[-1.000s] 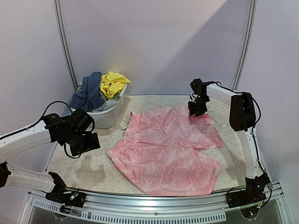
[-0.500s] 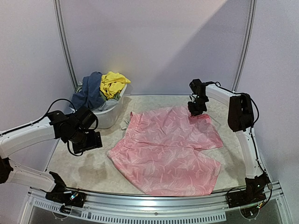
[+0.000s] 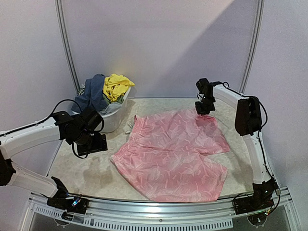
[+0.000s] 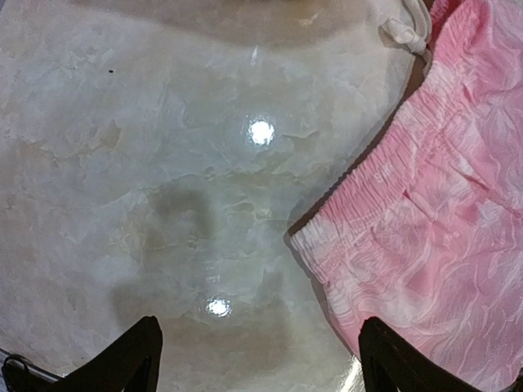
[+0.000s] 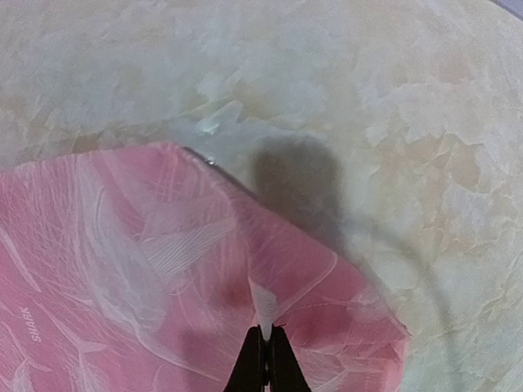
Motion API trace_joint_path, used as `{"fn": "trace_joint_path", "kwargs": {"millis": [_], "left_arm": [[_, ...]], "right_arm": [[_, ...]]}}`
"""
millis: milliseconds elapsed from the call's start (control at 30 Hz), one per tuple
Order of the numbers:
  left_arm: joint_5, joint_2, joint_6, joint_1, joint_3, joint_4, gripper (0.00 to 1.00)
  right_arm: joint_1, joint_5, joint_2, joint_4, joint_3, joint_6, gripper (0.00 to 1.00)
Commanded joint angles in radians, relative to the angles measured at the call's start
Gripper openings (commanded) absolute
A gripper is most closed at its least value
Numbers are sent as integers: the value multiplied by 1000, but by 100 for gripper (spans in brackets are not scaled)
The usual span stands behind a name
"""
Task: Fold and stack the mixed laundry pile
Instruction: Smooth out the flattened shorts at the center of the board, then move the flattened shorts to the center of the board.
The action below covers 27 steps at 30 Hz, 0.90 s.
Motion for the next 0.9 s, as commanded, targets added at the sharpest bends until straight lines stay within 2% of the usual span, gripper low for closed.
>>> {"fn": "trace_joint_path", "kwargs": {"millis": [0,267,333,400,433,500,667,867], "left_arm": [[10,-10,22,-11,15,-16,85],[10,-23,54,-11,35,-70,85],[11,-25,61,-11,41,-82,85],[15,-23,65,-11,47,-94,85],[17,-24,66,-11,50,-98,85],[24,-25,69,-11,58,-109,85],[22,-21,73,-11,91,-149,85],[-33,-11,93,-11,152,-201,87]], "right_arm": [[-56,36,-58,28,36,-30,0],[-70,43,-19,121,45,-80,0],[-74,53,-12,151,47,-86,5],[-78,73,-2,175,61,-85,34],[-81,85,2,184,76,-84,43],[-88,95,16,187,122,-80,54],[-109,94,-21,221,171,-58,67],[-112,74,-138,186,150,-33,69]]}}
